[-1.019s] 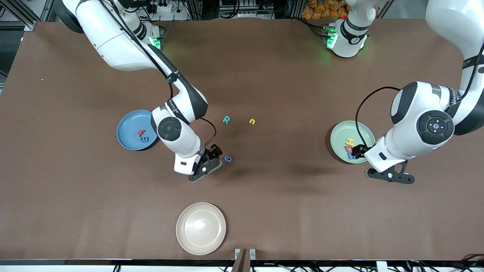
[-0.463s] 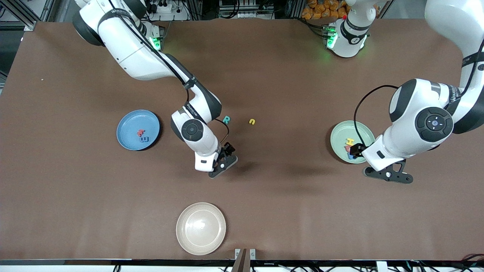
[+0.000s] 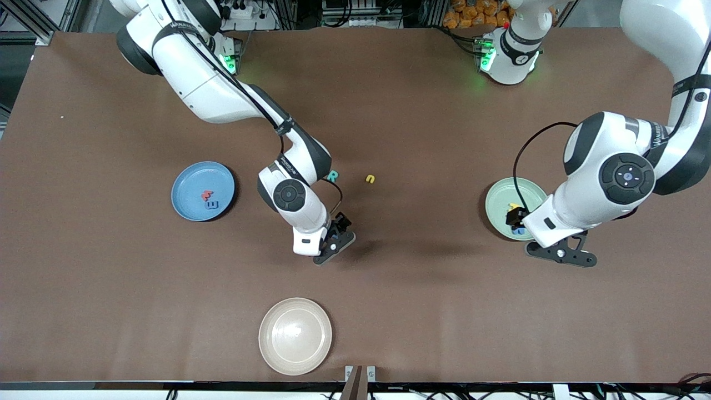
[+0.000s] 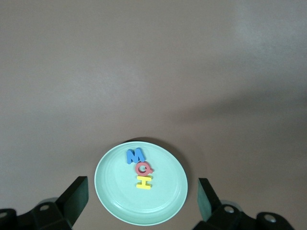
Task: Sort upper and lower case letters into plates
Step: 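Lower the right gripper and grasp the blue g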
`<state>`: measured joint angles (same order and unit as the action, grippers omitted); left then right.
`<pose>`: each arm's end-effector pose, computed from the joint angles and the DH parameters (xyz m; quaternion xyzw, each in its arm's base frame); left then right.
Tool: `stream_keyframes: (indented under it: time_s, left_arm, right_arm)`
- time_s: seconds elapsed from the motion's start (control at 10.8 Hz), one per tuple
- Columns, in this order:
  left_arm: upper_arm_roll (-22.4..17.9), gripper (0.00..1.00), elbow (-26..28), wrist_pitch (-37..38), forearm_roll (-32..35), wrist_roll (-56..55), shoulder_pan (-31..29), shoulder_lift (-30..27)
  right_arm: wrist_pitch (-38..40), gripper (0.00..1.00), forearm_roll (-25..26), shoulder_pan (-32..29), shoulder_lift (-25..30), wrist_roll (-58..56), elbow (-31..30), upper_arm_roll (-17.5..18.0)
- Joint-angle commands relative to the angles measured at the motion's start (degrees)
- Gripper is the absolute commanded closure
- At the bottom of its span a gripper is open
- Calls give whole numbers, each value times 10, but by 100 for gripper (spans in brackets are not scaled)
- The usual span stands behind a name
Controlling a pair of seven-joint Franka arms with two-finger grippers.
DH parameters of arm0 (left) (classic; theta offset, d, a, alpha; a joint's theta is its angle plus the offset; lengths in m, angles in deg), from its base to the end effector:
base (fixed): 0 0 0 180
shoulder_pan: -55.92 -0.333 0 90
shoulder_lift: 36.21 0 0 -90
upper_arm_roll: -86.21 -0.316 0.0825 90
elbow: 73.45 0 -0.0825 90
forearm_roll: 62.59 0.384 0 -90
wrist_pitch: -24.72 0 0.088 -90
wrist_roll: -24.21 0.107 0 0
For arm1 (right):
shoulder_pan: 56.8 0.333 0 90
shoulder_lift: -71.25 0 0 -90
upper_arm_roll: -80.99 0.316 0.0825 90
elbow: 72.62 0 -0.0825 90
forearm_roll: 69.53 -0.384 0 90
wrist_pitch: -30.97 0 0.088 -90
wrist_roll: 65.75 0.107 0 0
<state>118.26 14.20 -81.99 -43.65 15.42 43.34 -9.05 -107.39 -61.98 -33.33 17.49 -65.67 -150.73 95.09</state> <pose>0.6556 -0.1477 0.4100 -0.9911 0.1249 0.0232 0.0403 0.6175 0.4208 0.1760 -0.9465 -0.3113 -0.0511 0.0685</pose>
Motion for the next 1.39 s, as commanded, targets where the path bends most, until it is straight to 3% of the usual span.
stream_keyframes:
  time_s: [0.0, 0.46, 0.83, 1.02, 1.3]
  left_arm:
    - [2, 0, 5, 7, 9, -9, 9, -3]
    - [3, 0, 3, 7, 12, 2, 11, 7]
    - [3, 0, 2, 6, 7, -40, 74, 11]
    - [2, 0, 2, 6, 6, -60, 105, 14]
    - [2, 0, 0, 6, 7, -66, 106, 13]
  right_arm:
    - [23, 0, 11, 4, -14, 4, 23, 7]
    - [48, 1, 23, 6, -14, 4, 23, 16]
    - [59, 6, 25, 6, -14, 4, 23, 17]
    - [60, 14, 25, 6, -14, 4, 23, 17]
    - [70, 23, 24, 4, -14, 4, 24, 18]
